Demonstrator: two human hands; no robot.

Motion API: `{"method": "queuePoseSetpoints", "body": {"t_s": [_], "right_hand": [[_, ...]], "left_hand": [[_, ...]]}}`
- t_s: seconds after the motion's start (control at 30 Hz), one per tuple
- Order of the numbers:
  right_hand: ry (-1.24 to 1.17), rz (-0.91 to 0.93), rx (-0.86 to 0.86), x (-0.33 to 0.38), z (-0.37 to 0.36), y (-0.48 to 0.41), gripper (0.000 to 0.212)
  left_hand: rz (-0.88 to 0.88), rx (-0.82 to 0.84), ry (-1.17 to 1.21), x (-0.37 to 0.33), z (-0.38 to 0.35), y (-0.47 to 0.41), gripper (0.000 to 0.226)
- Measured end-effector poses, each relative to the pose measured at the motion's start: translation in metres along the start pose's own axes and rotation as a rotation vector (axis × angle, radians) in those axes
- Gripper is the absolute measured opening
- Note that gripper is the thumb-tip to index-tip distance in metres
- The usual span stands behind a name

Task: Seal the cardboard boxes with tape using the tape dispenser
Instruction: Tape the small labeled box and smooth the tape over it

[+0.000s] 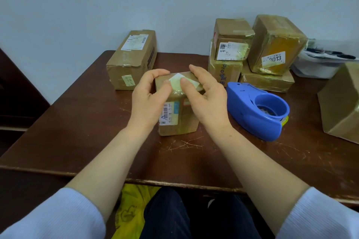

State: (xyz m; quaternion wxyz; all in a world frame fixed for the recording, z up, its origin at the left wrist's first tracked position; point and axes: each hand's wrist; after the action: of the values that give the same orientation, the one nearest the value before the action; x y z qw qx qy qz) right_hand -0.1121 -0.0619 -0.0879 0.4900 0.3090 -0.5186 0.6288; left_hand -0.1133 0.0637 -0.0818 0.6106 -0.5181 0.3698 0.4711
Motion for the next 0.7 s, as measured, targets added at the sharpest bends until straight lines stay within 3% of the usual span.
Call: {"method": "queuePoseSetpoints", "body": {"t_s": [0.17,0.37,0.5,0.63,0.7], "right_hand": [[-0.055,0.043,-0.093,-0.002,-0.005,-0.003,0.033],[-0.094,0.059,-0.127,-0.005,-0.012,-0.003,0.031],[-0.290,-0.025,-0.031,-0.006,0.000,-0.002,0.029],[-0.186,0.027,0.090,-0.008,0.002,0.004,0.050],[-0.176,0.031,0.103,-0.005,0.002,0.003,0.048]], "left_hand": [[0.022,-0.013,0.136,0.003,-0.010,-0.003,0.029],[0.007,-0.099,0.195,0.005,-0.015,-0.004,0.013],[-0.057,-0.104,0.042,0.004,-0.018,0.000,0.023],[-0.059,-0.032,0.118,0.006,-0.016,0.008,0.040],[-0.057,-0.021,0.150,0.007,-0.016,0.008,0.042]]}}
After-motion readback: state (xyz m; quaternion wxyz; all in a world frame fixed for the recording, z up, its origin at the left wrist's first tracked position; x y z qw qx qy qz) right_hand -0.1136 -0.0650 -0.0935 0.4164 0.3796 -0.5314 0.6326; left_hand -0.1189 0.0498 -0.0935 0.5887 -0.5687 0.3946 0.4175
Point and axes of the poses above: each hand's wrist, its own y-axis away from the middle knuckle, its own z-axis out of the back of the hand, x = y × z, and after that the axes turned 9 degrees about x, right-handed
